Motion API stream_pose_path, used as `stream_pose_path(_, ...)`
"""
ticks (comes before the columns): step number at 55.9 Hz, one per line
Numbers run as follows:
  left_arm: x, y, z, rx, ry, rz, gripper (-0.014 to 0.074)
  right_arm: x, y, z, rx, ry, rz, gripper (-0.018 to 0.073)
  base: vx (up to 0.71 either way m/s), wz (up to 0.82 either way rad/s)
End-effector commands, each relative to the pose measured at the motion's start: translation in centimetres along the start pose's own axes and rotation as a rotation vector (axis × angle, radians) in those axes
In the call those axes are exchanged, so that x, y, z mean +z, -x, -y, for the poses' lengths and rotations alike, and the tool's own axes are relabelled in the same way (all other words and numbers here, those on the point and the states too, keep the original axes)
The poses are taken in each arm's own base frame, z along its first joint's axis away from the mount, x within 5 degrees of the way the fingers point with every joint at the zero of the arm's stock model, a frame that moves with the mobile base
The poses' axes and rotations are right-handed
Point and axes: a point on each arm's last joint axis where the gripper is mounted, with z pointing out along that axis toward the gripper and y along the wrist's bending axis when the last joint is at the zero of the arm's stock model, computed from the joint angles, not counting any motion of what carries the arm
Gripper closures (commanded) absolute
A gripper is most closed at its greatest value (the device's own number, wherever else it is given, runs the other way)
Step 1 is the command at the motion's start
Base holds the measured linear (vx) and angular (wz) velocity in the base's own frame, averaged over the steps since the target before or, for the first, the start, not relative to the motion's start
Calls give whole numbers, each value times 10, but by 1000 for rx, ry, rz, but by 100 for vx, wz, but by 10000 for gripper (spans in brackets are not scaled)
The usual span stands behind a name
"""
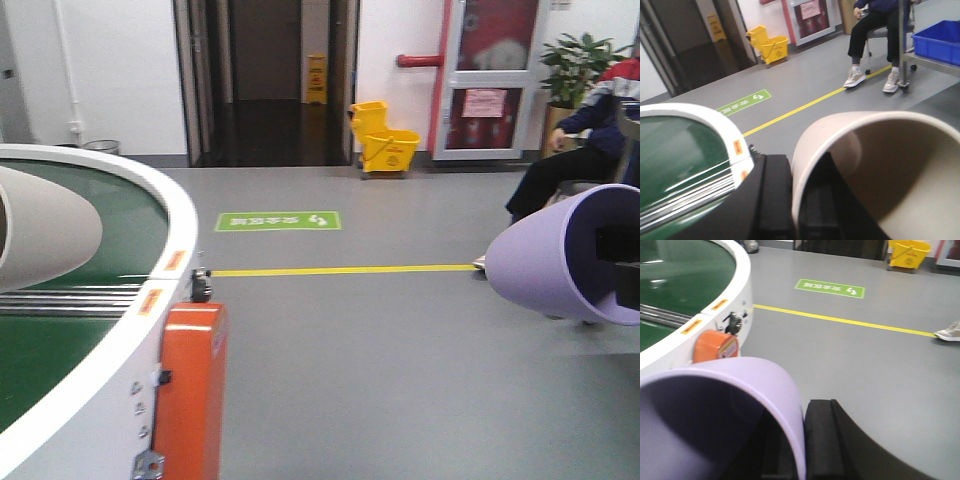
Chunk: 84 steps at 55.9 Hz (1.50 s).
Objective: Grab cup from conveyor and place in blue bin
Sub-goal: 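Drive away from the conveyor toward the cart holding both cups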
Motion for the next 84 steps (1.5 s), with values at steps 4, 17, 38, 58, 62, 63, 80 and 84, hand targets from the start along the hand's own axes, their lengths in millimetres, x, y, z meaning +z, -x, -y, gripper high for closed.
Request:
stream_pose_path(4,-9,16,-2,-17,26,119,596,-10,17,1,-4,-13,131,568,13,-37)
stream_pose_path(17,-9,16,-2,-17,26,119,596,-10,17,1,-4,-13,131,568,16,-40)
stream_pose_path(38,-9,16,-2,-17,26,119,596,-10,17,1,-4,-13,131,568,23,-40)
stream_pose_path(58,-9,16,-2,-17,26,119,596,-10,17,1,-4,-13,131,568,29,-37)
stream_pose_path(62,-9,16,-2,-17,26,119,596,-10,17,1,-4,-13,131,568,32,-38)
stream_pose_path(63,-9,16,-2,-17,26,119,596,-10,17,1,-4,-13,131,568,32,-38)
stream_pose_path(80,-8,16,-2,-18,26,118,596,-10,17,1,-4,-13,131,568,33,-33)
stream_pose_path(84,-8,16,-2,-18,26,118,596,-10,17,1,-4,-13,131,568,34,-26)
